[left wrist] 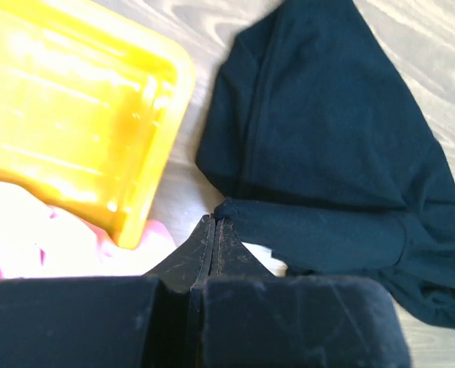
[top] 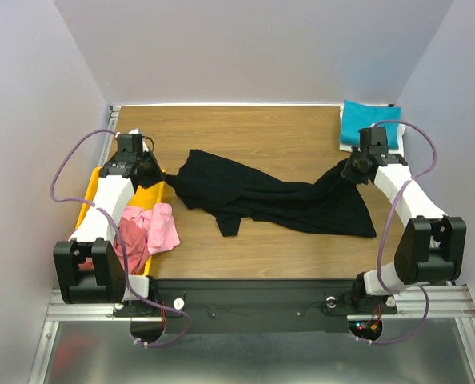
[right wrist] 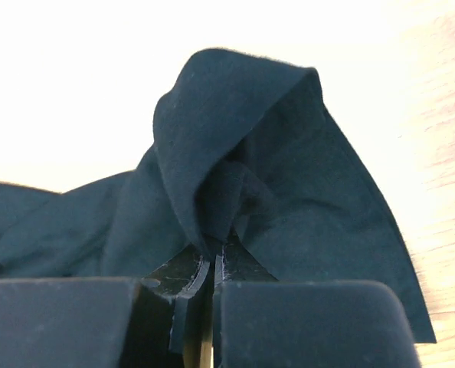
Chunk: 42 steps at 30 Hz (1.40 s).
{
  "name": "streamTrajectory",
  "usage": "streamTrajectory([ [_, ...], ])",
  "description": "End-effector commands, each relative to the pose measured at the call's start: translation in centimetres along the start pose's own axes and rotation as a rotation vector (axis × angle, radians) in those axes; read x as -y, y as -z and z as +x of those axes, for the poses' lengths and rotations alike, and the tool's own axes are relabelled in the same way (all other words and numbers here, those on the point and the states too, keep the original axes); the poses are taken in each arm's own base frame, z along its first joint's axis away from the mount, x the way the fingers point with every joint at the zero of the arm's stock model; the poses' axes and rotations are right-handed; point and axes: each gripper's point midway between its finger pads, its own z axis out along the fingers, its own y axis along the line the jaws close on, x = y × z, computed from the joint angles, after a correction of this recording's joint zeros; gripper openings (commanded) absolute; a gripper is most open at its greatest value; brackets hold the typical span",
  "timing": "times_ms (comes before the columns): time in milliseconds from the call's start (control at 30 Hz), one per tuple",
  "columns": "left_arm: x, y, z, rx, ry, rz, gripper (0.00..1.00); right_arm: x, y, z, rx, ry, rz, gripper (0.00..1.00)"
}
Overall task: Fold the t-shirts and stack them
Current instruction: Flatten the tshirt out
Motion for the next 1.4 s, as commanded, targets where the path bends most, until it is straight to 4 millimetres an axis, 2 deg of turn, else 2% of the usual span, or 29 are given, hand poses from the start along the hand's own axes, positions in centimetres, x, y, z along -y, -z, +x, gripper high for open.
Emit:
streamTrajectory([
  [0,-1.0,0.7,-3.0,0.058,-0.015,-0.014,0.0,0.6,-0.6,0.1,-0.028,-0.041,0.011,0.0],
  [167,-1.8,0.7,-4.1,0.067,-0.016,-0.038,0.0,3.2,-1.9,2.2,-0.078,-0.063,0.1,0.05],
  [233,-2.0,0.5,-4.3,0.065,-0.02,-0.044,0.0,4.2,-2.2,2.9,-0.095,-0.077,0.128,0.21],
  [367,-1.9,0.3,-4.1,0.053,-0.02,-0.042,0.0,4.8,-2.6,3.7,-0.124,-0.085,0.128,0.38],
  [400,-1.9,0.2,-3.9,0.047,-0.02,-0.038,0.0,5.0,-2.7,4.0,-0.132,-0.086,0.13,0.45],
  [500,-1.9,0.2,-4.0,0.048,-0.021,-0.037,0.0,5.1,-3.2,4.1,-0.139,-0.083,0.13,0.56],
  [600,-2.1,0.1,-3.9,0.043,-0.024,-0.045,0.0,5.6,-3.5,4.1,-0.14,-0.085,0.146,0.62],
  [767,-2.2,0.0,-3.6,0.035,-0.024,-0.045,0.0,6.1,-3.9,4.6,-0.155,-0.092,0.142,0.62],
  [933,-2.1,-0.2,-3.4,0.027,-0.023,-0.038,0.0,7.8,-4.7,5.0,-0.159,-0.133,0.169,0.59],
  [1367,-2.2,-0.5,-2.5,0.001,-0.024,-0.033,0.0,6.3,-7.6,4.2,-0.18,-0.18,0.081,0.44],
])
